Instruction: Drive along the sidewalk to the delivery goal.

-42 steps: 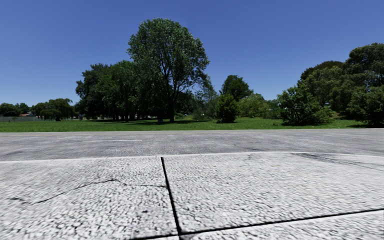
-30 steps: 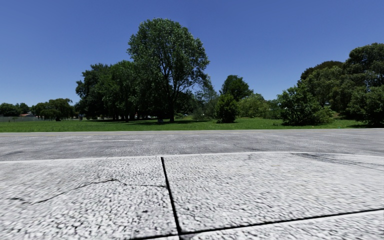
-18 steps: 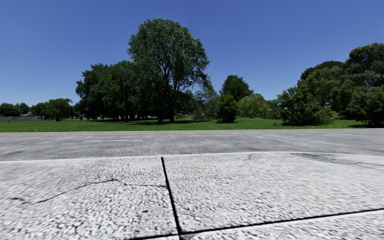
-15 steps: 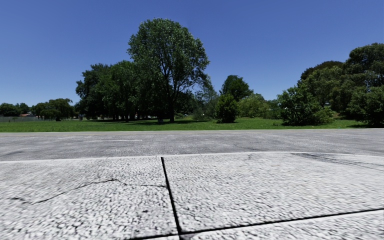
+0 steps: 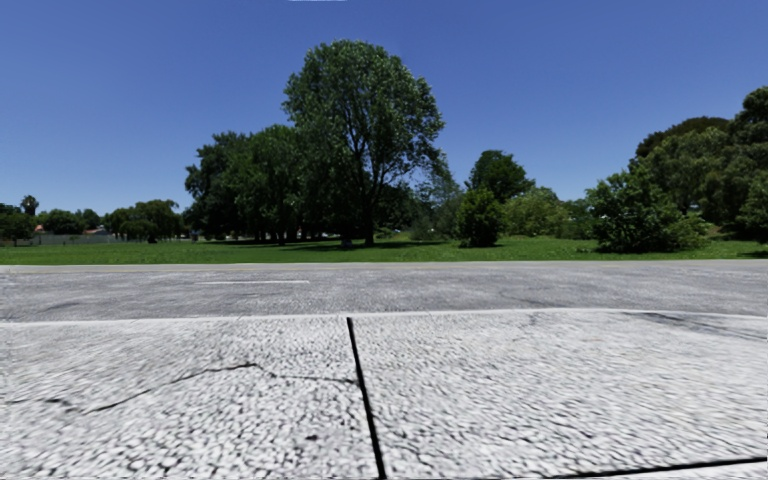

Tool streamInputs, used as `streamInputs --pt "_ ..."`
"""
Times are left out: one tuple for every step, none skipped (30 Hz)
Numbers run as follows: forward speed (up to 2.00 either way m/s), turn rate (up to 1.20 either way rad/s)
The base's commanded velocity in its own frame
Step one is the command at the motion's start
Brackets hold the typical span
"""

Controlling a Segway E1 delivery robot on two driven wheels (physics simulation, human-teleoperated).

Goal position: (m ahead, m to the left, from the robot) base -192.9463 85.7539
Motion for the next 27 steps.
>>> streamInputs --pt "1.63 0.56" --pt "1.62 0.57" --pt "1.62 0.61" --pt "1.62 0.64" --pt "1.62 0.64" --pt "1.62 0.65" --pt "1.62 0.66" --pt "1.61 0.69" --pt "1.6 0.74" --pt "1.6 0.74" --pt "1.6 0.76" --pt "1.6 0.76" --pt "1.6 0.77" --pt "1.6 0.77" --pt "1.6 0.77" --pt "1.6 0.77" --pt "1.6 0.77" --pt "1.6 0.77" --pt "1.6 0.77" --pt "1.6 0.77" --pt "1.6 0.77" --pt "1.6 0.78" --pt "1.6 0.81" --pt "1.6 0.81" --pt "1.6 0.83" --pt "1.6 0.86" --pt "1.56 0.89"
